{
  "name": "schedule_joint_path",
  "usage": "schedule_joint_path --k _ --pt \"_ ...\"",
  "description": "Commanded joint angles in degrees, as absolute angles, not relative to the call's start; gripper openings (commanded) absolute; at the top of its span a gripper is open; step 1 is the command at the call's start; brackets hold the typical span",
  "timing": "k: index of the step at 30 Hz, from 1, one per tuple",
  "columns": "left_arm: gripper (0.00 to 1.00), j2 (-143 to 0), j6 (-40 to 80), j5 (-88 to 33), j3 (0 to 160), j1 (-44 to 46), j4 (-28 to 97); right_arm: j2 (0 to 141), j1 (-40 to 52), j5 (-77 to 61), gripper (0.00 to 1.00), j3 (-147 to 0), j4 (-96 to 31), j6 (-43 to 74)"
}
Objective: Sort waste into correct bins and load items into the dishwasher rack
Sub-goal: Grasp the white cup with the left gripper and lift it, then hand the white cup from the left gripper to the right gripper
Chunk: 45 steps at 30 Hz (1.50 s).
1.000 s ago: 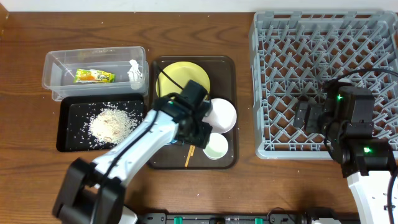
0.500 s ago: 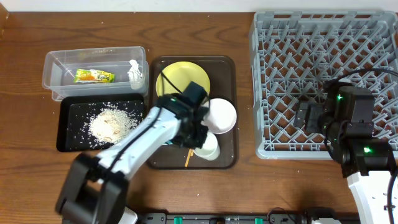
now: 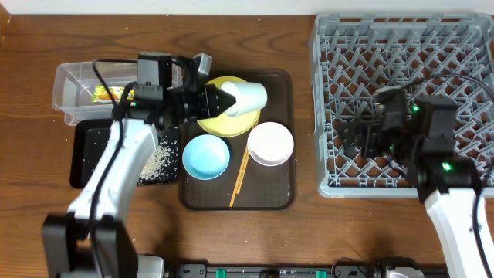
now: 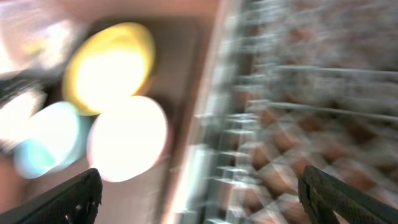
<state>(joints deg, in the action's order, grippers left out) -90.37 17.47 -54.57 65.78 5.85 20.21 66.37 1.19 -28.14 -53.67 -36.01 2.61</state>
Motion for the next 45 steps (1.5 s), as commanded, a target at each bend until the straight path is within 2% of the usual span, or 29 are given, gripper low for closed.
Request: schedule_joint_path --k 1,7,12,18,23,28,36,45 --pt "0.06 -95.33 23.9 -71.61 66.08 5.87 19.09 70.78 1.63 -53.6 0.99 -54.59 -34.11 -4.73" --pt "0.06 -100.49 24.56 -81.38 66.08 9.02 16.97 79.53 6.11 -61.69 0.99 -54.59 -25.63 -6.31" --pt "0.06 -100.82 24.8 -82.08 66.08 11.38 16.99 85.52 9.54 -69.25 0.96 -54.59 -15.77 -5.76" --pt "0.06 -100.84 25.39 -82.08 66.08 13.17 17.02 88.18 11.77 -69.49 0.94 -54.59 -4.23 -2.17" --pt "0.06 -100.84 25.43 -82.06 66.08 13.32 16.99 88.09 12.08 -74.35 0.8 -54.59 2.57 -2.15" --pt "0.06 -100.84 25.41 -82.06 66.08 13.3 16.97 88.09 12.08 -76.14 0.75 -54.59 2.24 -2.15" --pt "0.07 -100.84 25.65 -82.06 66.08 13.32 16.27 88.09 12.08 -76.09 0.81 -54.59 0.14 -2.17" --pt "0.06 -100.84 25.65 -82.06 66.08 13.3 16.14 88.09 12.08 -76.09 0.6 -54.59 0.16 -2.17"
